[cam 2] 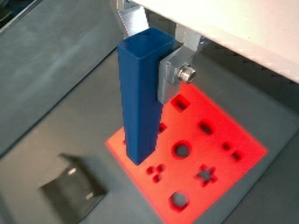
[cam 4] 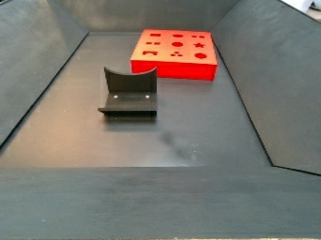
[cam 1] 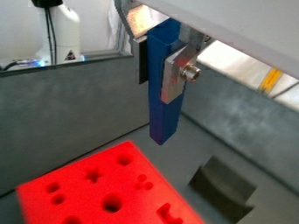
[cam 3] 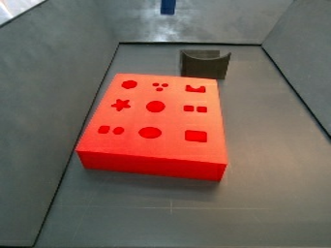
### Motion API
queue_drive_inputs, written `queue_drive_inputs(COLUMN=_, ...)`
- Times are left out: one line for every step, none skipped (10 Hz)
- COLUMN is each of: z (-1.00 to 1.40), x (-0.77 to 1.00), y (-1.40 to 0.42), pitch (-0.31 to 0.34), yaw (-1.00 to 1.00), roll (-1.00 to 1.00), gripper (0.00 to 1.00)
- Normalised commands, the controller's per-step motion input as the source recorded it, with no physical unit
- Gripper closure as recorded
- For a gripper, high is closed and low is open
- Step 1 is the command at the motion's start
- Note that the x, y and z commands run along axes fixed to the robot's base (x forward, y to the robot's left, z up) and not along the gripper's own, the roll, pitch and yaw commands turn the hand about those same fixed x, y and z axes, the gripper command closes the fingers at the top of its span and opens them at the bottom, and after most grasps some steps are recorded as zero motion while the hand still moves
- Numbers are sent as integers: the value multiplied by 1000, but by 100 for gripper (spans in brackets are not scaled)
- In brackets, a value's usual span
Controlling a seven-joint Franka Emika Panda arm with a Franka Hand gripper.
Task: Pick up the rectangle object. Move up. Place the rectangle object on the fixture. Regrasp the rectangle object. Move to above the board. Insert the rectangle object.
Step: Move to above the board, then insert the rectangle object.
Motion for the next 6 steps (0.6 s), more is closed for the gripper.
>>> queue_drive_inputs(z=13, x=-71, y=-26, pitch=-20, yaw=-151, roll=-1000, gripper=100)
queue_drive_inputs(z=9, x=-67, y=5, pitch=-28, yaw=-136, roll=-1000, gripper=100)
queue_drive_inputs(z=-3, x=-53, y=25, pitch=-26, yaw=-73, roll=-667, gripper=100)
queue_drive_inputs(z=-2, x=-43, y=16, pitch=-22, yaw=-36, roll=-435, gripper=100)
queue_drive_inputs(z=-2, x=-31, y=7, pitch=-19, yaw=-26, roll=-318, gripper=100)
queue_drive_inputs(z=-40, x=51, y=0, pitch=0, yaw=0, roll=0, gripper=100)
